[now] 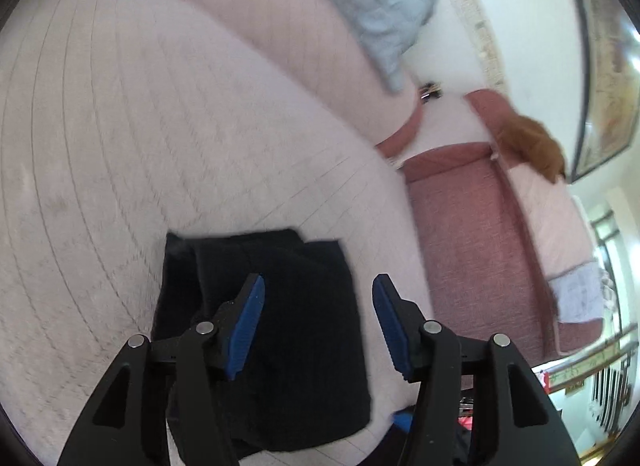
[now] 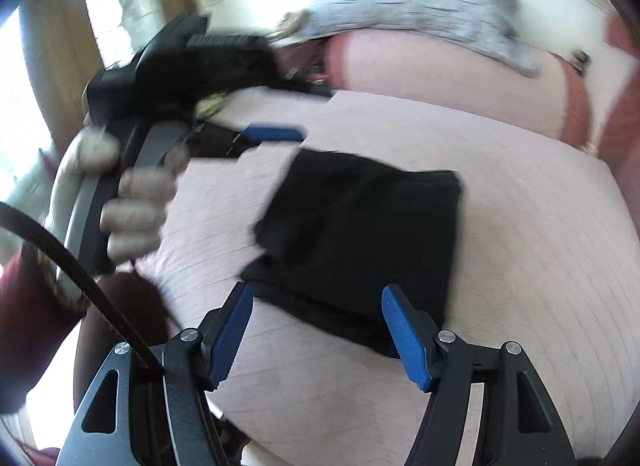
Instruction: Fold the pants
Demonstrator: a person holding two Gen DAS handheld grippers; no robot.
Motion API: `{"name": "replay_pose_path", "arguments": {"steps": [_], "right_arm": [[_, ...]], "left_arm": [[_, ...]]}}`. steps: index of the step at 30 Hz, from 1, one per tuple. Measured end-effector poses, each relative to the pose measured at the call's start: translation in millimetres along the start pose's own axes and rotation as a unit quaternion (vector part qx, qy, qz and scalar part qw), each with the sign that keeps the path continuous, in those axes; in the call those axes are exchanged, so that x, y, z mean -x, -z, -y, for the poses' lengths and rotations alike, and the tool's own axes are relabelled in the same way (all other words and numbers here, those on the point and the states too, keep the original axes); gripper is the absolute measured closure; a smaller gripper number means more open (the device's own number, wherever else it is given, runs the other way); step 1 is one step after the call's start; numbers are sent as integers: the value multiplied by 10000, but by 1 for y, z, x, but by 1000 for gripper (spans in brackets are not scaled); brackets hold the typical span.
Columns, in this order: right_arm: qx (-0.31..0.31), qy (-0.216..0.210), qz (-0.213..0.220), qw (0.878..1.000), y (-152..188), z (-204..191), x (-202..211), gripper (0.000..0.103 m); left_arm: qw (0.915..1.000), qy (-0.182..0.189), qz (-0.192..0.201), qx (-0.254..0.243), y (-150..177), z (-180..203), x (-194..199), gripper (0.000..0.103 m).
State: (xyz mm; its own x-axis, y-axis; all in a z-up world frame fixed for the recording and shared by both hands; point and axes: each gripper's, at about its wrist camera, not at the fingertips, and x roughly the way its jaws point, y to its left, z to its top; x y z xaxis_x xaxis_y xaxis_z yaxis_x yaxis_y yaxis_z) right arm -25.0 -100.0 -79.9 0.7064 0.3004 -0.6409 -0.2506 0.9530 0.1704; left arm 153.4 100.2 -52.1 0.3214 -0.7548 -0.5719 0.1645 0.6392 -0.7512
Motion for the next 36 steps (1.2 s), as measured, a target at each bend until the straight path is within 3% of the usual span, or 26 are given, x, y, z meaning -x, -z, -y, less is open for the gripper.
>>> {"name": "replay_pose_path", "arguments": {"steps": [3,10,14,17,21,23,26,29,31,36], "right_arm": [[-559,-2,50,9984,6,31,12,31],[-1387,70,17,9903,26,79,20,30],[-1485,9,173,9888,21,83,26,30],[-1497,-55,209,9885,20,83,24,28],[-1549,-106,127,9878,24,85,15,28],[-1585,-124,102,9872,28,85,12,28],[-1657,-124,74,9861,35,88,11,28],[-1791,-75,37,9838,43,89,11,28],[-1865,-9,14,9825,46,90,10,28],[-1827,89,29,9831,51,84,13,28]], "left_arm": [[9994,-171,-15,303,9,-23,-11,48],[9934,380,61,1080,15,-59,-2,48],[9951,291,158,930,21,-45,20,47],[9977,22,277,617,36,-25,32,45],[9957,-793,467,101,63,1,46,45],[9896,-1270,591,-315,75,18,54,43],[9645,-2275,870,-1019,97,46,60,38],[9436,-2904,922,-1295,110,60,54,31],[9352,-3139,878,-1387,118,66,49,31],[9239,-3404,815,-1546,130,76,37,30]]}}
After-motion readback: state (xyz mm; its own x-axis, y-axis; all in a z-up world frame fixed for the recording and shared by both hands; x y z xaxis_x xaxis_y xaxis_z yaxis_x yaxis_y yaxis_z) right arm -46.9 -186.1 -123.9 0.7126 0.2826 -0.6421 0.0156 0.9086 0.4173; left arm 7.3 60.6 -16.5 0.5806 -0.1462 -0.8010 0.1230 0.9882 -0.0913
